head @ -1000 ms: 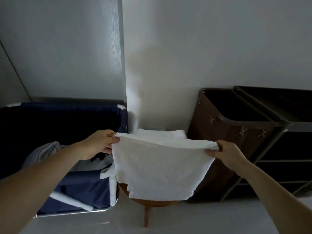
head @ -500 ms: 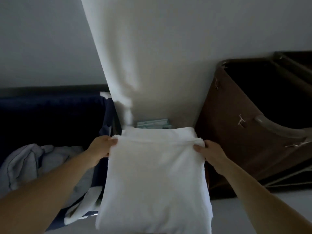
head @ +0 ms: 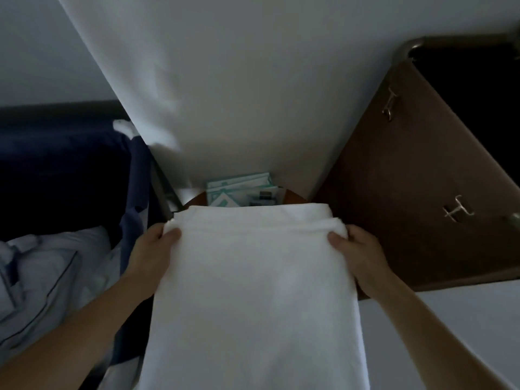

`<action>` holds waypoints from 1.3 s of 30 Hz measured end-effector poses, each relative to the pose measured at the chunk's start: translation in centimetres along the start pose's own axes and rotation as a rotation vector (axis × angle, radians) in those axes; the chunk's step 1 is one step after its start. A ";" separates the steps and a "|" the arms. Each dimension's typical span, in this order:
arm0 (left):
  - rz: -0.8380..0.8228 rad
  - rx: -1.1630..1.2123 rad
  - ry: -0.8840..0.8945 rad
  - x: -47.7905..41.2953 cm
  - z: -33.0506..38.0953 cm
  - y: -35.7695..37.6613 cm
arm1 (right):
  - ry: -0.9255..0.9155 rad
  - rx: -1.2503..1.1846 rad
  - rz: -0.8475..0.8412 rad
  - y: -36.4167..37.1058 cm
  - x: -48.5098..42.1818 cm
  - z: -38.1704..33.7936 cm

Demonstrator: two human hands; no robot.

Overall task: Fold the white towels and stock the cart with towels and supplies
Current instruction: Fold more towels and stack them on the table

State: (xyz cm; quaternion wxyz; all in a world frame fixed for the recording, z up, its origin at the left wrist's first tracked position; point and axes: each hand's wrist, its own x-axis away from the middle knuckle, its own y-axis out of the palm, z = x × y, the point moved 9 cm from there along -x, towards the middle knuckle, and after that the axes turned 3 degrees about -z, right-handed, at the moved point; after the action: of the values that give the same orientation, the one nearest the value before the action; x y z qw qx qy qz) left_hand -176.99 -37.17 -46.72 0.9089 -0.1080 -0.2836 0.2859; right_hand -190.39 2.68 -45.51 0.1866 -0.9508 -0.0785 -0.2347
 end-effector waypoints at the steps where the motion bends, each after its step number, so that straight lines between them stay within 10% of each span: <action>1: 0.030 0.002 0.034 -0.5 1.3 -0.4 | -0.007 -0.050 0.018 -0.4 -0.1 -1.2; 21: 0.006 -0.591 0.182 1.5 -2.9 4.7 | -0.162 0.418 0.132 2.5 -2.4 0.5; 39: -0.113 -0.364 -0.170 12.9 -12.0 1.0 | 0.298 0.653 0.118 -0.1 14.0 11.2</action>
State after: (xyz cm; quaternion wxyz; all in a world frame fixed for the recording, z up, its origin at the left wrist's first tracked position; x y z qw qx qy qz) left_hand -161.83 -29.33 -50.99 0.8617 -0.2300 -0.4121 0.1867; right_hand -173.44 8.01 -48.03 0.5032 -0.7993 -0.0662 -0.3219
